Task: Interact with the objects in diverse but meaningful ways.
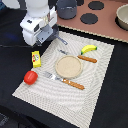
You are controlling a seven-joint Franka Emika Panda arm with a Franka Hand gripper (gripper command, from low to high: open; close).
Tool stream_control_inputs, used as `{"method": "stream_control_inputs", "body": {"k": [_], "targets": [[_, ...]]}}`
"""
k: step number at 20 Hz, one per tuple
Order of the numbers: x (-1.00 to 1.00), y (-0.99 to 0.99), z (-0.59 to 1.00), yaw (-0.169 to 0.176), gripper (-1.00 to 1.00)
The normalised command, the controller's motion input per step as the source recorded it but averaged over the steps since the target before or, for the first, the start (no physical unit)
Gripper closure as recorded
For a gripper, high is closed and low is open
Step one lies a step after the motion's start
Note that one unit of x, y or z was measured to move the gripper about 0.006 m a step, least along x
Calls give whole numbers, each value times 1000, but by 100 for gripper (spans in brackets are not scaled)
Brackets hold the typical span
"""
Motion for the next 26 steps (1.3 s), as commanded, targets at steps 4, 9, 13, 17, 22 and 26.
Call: {"method": "stream_control_inputs", "body": {"k": [4,9,13,17,22,26], "targets": [[-114,61,-253,0,100],[-69,10,-93,-4,100],[0,5,364,-35,100],[0,46,944,-45,100],[135,65,999,-46,100],[459,109,739,-63,100]]}}
